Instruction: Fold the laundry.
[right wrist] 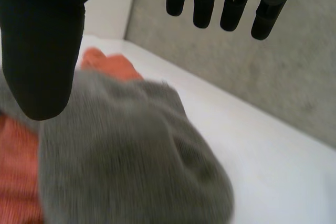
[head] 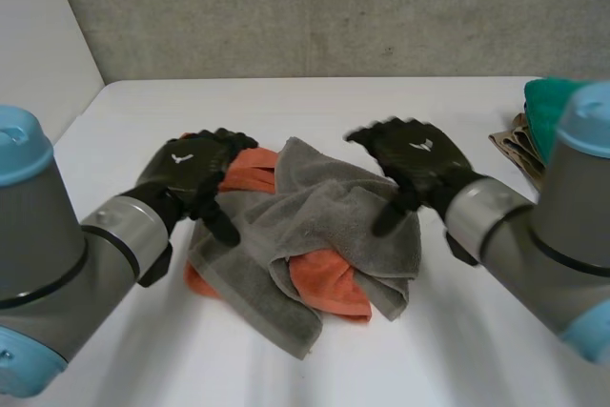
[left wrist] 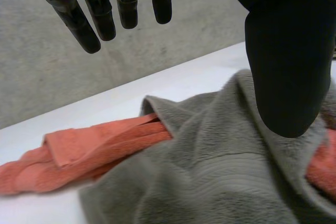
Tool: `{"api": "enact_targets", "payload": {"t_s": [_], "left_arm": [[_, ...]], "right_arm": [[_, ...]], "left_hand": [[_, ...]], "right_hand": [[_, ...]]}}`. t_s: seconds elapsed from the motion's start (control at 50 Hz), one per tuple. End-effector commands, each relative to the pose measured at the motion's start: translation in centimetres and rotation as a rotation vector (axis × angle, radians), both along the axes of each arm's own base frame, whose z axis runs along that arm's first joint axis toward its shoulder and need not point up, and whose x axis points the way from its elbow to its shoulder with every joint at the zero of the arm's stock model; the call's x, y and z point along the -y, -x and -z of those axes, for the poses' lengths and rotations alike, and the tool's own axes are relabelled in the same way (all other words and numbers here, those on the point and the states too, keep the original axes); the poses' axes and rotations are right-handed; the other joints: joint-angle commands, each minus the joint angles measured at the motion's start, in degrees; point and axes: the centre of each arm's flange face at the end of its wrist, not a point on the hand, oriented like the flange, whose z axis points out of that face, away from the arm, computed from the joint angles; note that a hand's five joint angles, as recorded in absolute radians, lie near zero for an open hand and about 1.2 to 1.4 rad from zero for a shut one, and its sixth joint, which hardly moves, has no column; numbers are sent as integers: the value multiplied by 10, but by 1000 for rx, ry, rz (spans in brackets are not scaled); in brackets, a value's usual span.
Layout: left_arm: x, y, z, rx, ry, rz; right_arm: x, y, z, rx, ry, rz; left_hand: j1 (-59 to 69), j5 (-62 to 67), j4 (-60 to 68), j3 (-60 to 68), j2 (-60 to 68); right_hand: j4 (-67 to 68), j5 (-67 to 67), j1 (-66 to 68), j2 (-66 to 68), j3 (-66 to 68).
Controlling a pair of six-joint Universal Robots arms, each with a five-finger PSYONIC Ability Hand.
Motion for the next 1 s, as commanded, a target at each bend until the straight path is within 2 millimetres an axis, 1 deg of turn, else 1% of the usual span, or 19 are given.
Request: {"api": "enact_targets", "payload": {"t_s": [0.02, 0.12, 0.18, 0.24, 0.26, 0.28, 0.3, 0.34, 0.42, 0.44, 0.5, 0.52, 0.58, 0.64, 0.66, 0.74, 0.8, 0.9, 1.0], "left_arm": [[12, -15, -6, 36, 10, -86], [24, -26, -6, 48, 16, -122], [28, -29, -6, 46, 15, -130], [32, -32, -6, 42, 16, -135], [33, -33, -6, 42, 16, -137], [34, -33, -7, 39, 18, -136], [35, -34, -7, 39, 18, -137], [36, -34, -7, 36, 20, -134], [39, -35, -9, 31, 27, -135], [41, -36, -10, 29, 34, -138], [45, -35, -13, 22, 50, -135], [48, -35, -16, 17, 61, -129], [53, -32, -17, 16, 75, -114], [58, -30, -14, 33, 76, -101], [59, -29, -12, 39, 75, -96], [63, -24, 0, 81, 62, -73], [63, -18, 6, 98, 60, -46], [59, -1, 17, 125, 59, 6], [61, -1, 23, 140, 44, -28]], "right_arm": [[-4, -46, 4, 3, 23, -88], [-6, -71, 32, -90, -21, -77], [-4, -75, 46, -147, -34, -50], [3, -76, 56, -200, -31, 2], [5, -76, 55, -203, -25, 12], [9, -76, 51, -201, -9, 34], [10, -76, 48, -195, 0, 41], [10, -76, 38, -175, 20, 48], [8, -70, -14, -46, 124, 66], [8, -62, -38, 11, 179, 80], [11, -48, -71, 86, 262, 105], [11, -39, -91, 127, 316, 115], [14, -24, -112, 160, 383, 132], [24, 0, -125, 125, 431, 186], [31, 15, -128, 91, 441, 227], [45, 44, -125, 36, 436, 301], [49, 51, -116, 31, 403, 297], [37, 37, -83, 52, 296, 143], [32, 17, -64, 100, 244, 62]], "left_hand": [[-22, -33, -17, -21, -20], [-22, -33, -17, -21, -20], [-22, -33, -17, -21, -20], [-22, -33, -17, -21, -20], [-22, -33, -17, -21, -20], [-22, -33, -17, -21, -20], [-22, -33, -17, -21, -20], [-22, -33, -17, -21, -20], [-22, -33, -17, -21, -20], [-22, -33, -17, -21, -20], [-22, -33, -17, -21, -20], [-22, -33, -17, -21, -20], [-22, -33, -17, -21, -20], [-22, -33, -17, -21, -20], [-22, -33, -17, -21, -20], [-22, -33, -17, -21, -20], [-22, -33, -17, -21, -20], [-22, -33, -17, -21, -20], [-22, -33, -17, -21, -20]], "right_hand": [[86, 81, 94, 83, 83], [116, 111, 124, 114, 113], [119, 114, 127, 117, 117], [297, 292, 305, 295, 294], [404, 399, 412, 402, 402], [647, 642, 655, 645, 644], [650, 644, 658, 647, 647], [650, 644, 658, 647, 647], [650, 644, 658, 647, 647], [650, 644, 658, 647, 647], [650, 644, 658, 647, 647], [650, 644, 658, 647, 647], [650, 644, 658, 647, 647], [650, 644, 658, 647, 647], [650, 644, 658, 647, 647], [650, 644, 658, 647, 647], [650, 644, 658, 647, 647], [650, 644, 658, 647, 647], [650, 644, 658, 647, 647]]}}
